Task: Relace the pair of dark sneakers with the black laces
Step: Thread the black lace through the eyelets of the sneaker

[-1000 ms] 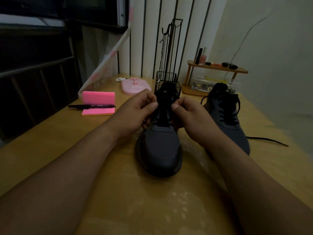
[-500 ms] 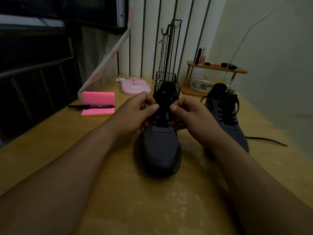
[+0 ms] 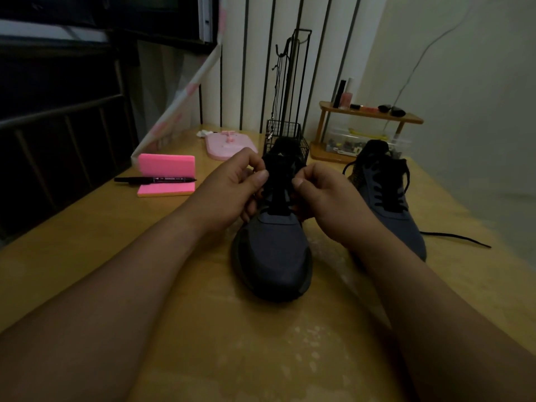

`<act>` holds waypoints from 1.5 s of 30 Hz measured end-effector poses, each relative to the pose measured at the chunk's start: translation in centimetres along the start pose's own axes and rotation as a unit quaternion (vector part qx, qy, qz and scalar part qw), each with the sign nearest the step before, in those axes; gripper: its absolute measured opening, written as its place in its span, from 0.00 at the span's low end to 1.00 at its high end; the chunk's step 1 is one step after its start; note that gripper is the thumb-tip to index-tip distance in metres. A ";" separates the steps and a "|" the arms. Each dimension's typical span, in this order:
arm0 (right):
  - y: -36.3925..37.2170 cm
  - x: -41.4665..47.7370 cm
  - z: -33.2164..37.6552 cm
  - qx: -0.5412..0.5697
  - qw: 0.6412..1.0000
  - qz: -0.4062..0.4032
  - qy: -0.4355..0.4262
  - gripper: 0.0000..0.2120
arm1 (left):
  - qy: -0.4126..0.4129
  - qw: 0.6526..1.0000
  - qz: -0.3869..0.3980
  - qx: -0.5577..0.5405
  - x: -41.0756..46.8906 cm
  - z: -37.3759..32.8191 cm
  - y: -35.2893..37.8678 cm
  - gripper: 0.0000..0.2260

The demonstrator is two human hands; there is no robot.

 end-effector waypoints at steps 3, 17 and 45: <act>0.1 0.0 0.5 -0.143 0.984 -0.047 -0.101 0.05 | 0.001 1.000 -0.003 0.002 0.0 0.0 0.1 0.04; 0.3 0.1 -0.1 -0.057 0.994 -0.061 -0.066 0.05 | -0.003 1.000 -0.001 0.001 -0.1 -0.2 0.1 0.02; -0.1 -0.5 1.2 -0.096 0.994 0.009 0.055 0.13 | -0.095 0.982 0.014 0.160 -0.9 -2.0 0.0 0.13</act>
Point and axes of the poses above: each hand's wrist, its own x-axis towards the middle knuckle, its own y-axis out of the palm, z = x × y, the point moved 3 cm from there along x, towards the middle knuckle, and after that the axes turned 8 degrees about -z, right-handed, at the moved point
